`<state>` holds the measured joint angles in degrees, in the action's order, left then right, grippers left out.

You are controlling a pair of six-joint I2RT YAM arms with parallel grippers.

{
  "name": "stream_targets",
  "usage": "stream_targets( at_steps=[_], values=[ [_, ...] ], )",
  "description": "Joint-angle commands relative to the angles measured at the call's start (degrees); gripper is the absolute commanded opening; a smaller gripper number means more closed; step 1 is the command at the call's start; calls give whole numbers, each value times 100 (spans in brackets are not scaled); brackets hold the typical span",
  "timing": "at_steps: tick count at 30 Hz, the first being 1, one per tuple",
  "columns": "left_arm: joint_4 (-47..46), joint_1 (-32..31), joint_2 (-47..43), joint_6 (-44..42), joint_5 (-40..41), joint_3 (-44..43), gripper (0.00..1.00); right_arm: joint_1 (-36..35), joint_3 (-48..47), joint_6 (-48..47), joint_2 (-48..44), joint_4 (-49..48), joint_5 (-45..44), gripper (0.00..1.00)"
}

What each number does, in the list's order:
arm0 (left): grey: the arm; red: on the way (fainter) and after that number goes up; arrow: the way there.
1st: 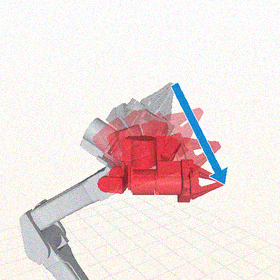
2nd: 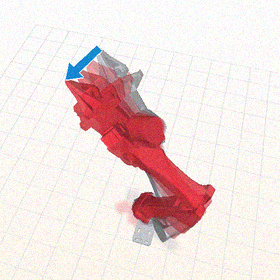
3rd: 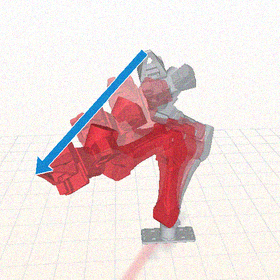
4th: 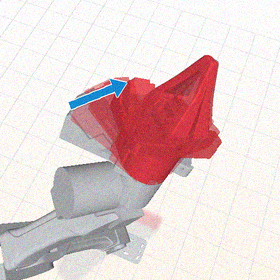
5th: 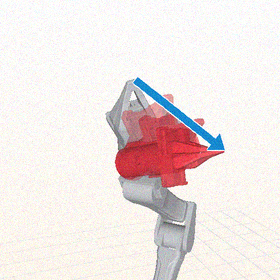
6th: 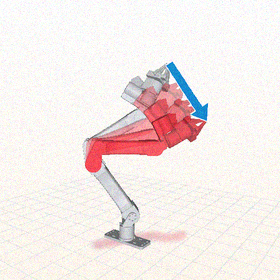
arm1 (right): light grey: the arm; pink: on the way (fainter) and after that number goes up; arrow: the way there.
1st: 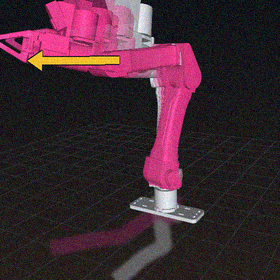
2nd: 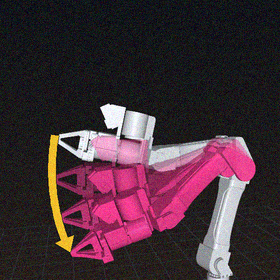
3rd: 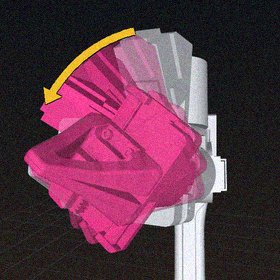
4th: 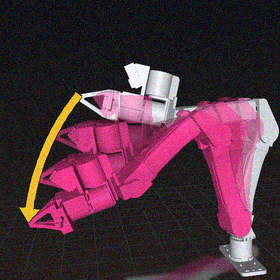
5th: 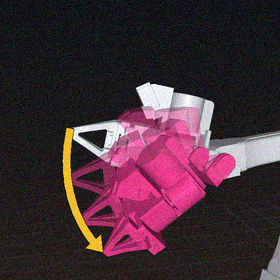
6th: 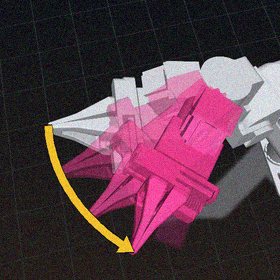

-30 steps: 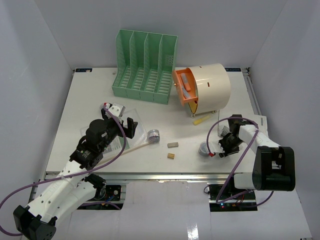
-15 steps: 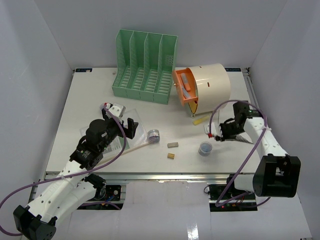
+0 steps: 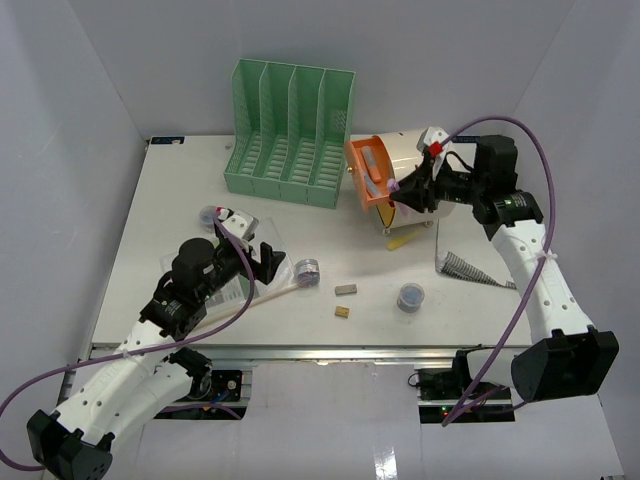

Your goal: Organize the desk

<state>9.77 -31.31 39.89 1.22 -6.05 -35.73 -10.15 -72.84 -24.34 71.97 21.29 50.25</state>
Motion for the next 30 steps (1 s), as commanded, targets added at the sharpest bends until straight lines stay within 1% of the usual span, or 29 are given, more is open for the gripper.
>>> stream_targets(
  at_steps=[1,4,8,10,12,14,16,18,19,20,22,25,27,29,30],
  values=[
    [-212,20,-38,-104,-470,37,98,-411,-283,2647,289,-2134,-1022,8],
    [-248,20,58,-104,-596,68,98,-677,-545,3161,690,-2454,-2116,8],
    [-292,20,143,-104,-710,97,98,-791,-658,3074,961,-2604,-3105,8],
    [-316,20,207,-104,-898,77,98,-795,-678,2985,1066,-2628,-3457,8],
    [-432,12,283,-47,-1292,72,98,-805,-663,2920,1182,-2692,-3567,8],
    [-548,19,448,147,-1475,0,98,-813,-670,2827,1312,-2700,-3632,9],
    [-689,0,692,462,-1805,-81,91,-830,-733,2702,1443,-2646,-3690,25],
    [-748,-59,1043,605,-1933,-222,87,-822,-767,2576,1460,-2604,-3715,34],
    [-827,-137,1160,651,-1883,-276,87,-830,-793,2548,1443,-2586,-3715,45],
    [-871,-387,1273,669,-1796,-311,87,-831,-828,2522,1426,-2552,-3707,49],
    [-925,-895,1678,579,-1395,-479,87,-830,-946,2469,1324,-2431,-3692,61],
    [-933,-1288,2481,507,-1205,-899,87,-821,-1072,2431,1034,-2188,-3781,70],
    [-1069,-1618,2888,414,-976,-1116,87,-802,-981,2159,794,-2083,-3727,75],
    [-1284,-1947,3428,310,-783,-1390,86,-711,-838,1920,351,-1886,-3288,82],
    [-1353,-2053,3607,246,-642,-1486,84,-620,-733,1729,158,-1790,-2977,84]
  ],
)
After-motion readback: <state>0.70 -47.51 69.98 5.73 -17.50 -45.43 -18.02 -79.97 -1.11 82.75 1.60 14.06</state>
